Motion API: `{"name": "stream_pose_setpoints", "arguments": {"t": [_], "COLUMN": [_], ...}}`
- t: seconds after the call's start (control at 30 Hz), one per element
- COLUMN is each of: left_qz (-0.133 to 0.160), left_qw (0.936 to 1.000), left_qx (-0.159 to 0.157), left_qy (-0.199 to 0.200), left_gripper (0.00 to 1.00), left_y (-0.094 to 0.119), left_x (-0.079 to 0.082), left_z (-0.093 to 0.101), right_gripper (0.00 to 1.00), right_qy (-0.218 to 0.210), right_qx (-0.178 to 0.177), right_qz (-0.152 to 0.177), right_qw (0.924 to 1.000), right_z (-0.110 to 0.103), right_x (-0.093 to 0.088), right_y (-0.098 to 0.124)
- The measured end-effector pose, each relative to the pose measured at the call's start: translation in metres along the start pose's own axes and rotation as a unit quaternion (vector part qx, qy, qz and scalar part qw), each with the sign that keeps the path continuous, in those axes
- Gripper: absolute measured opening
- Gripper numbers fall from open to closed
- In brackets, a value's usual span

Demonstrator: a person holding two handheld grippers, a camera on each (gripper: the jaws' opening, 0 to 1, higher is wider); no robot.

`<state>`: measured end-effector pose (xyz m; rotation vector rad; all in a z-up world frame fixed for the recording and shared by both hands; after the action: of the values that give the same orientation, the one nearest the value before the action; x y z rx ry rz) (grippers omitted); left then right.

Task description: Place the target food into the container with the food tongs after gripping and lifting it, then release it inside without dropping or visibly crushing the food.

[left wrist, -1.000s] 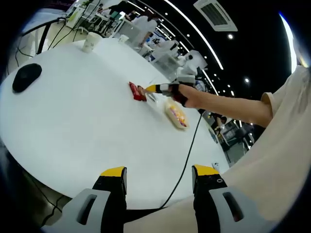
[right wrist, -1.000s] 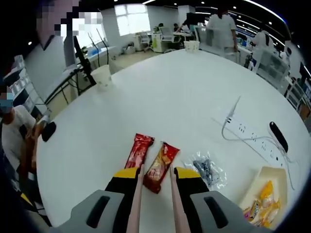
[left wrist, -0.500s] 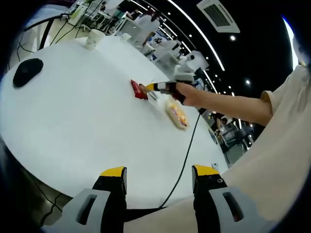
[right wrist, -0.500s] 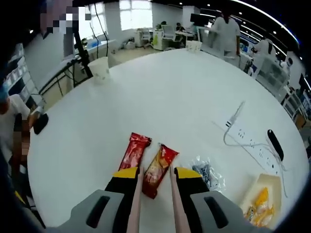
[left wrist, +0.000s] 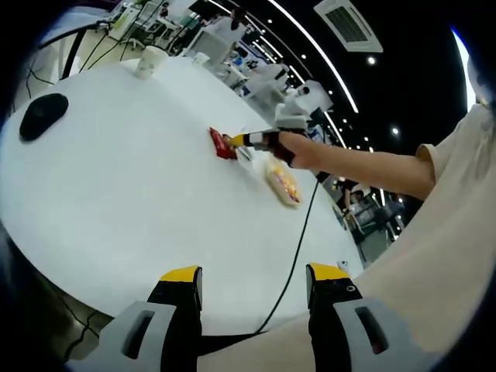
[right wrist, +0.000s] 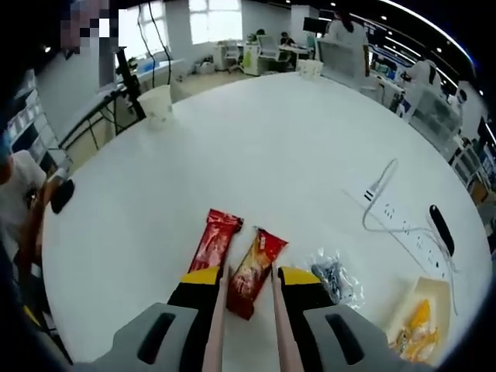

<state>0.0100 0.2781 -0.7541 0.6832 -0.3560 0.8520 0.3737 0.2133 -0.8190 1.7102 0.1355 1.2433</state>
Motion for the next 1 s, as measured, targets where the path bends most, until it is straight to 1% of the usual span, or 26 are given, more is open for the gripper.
{"name": "stream_pose_setpoints", "arguments": {"t": [0.3, 0.53, 0.6, 0.7, 1.0], "left_qz": [-0.001, -0.001, -0.002, -0.003, -0.004], "left_qw": [1.0, 1.0, 1.0, 1.0, 1.0], "left_qx": [-0.001, -0.004, -0.004, -0.004, -0.006], "left_qy": [0.001, 0.0, 0.0, 0.0, 0.001], "left_gripper": [0.54, 0.54, 0.54, 0.54, 0.53], "left_y": [-0.0015, -0.0041, -0.0043, -0.0045, -0.007], "left_x": [-0.0007, 0.0009, 0.0007, 0.0005, 0.0007], "left_z": [-0.0002, 0.001, 0.001, 0.0012, 0.0009], "right_gripper": [0.27, 0.27, 0.27, 0.28, 0.27], "right_qy": [0.008, 0.031, 0.032, 0.029, 0.029], "right_qx": [0.003, 0.002, 0.002, 0.003, 0.006], "right_qz": [-0.008, -0.021, -0.023, -0.027, -0.019], "right_qw": [0.9999, 0.9993, 0.9992, 0.9992, 0.9994], "right_z": [-0.0003, -0.0008, 0.0008, -0.0007, 0.002], "right_x": [-0.0005, 0.0007, 0.0005, 0.0003, -0.001], "right_y": [0.0015, -0.0017, -0.0053, -0.0048, -0.0074]}}
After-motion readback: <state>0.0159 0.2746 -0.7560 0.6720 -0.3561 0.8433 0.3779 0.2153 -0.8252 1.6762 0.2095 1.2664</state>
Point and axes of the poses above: the point that each gripper's makers call its tool centre point, and the gripper's own axes: y roughly backward along the fingers, z roughly to its right, x roughly out of its top, the point moved 3 cm from there along y, roughly backward along the fingers, and after that the axes turned 6 degrees about z, right-handed, at the moved point
